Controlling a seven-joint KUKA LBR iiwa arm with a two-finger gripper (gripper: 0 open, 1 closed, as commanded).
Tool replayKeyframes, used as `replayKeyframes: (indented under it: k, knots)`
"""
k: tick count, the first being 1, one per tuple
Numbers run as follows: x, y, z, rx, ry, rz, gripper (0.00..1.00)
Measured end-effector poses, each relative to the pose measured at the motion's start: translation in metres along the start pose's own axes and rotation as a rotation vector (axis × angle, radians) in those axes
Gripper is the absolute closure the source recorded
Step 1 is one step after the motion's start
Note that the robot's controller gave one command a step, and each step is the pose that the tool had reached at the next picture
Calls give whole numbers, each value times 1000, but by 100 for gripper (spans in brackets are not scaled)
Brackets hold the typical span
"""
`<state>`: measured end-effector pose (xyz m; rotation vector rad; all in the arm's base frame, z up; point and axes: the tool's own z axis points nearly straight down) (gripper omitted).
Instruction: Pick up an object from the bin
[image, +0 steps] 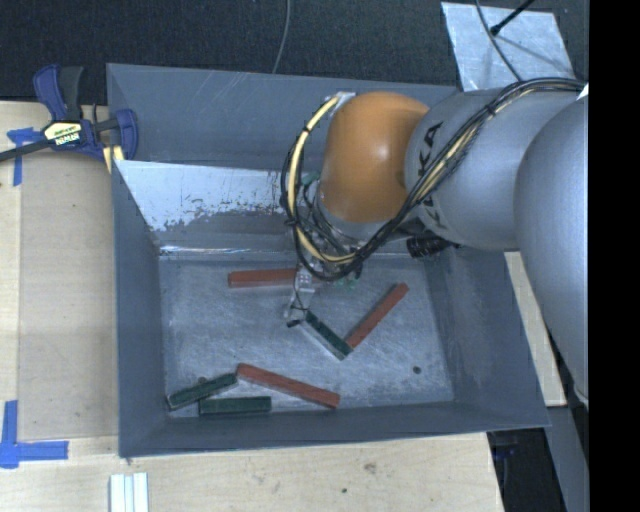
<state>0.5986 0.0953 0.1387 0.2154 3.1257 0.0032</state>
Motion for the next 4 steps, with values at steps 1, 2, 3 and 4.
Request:
replayKeyframes:
  k: [1, 2, 3, 4]
  knots:
    - [-5, 21, 35, 4, 7, 74, 0]
    - [-26, -4, 66, 0, 2, -257, 100]
    - [-26, -4, 66, -1, 2, -256, 100]
    - [-19, -10, -87, 1, 3, -292, 100]
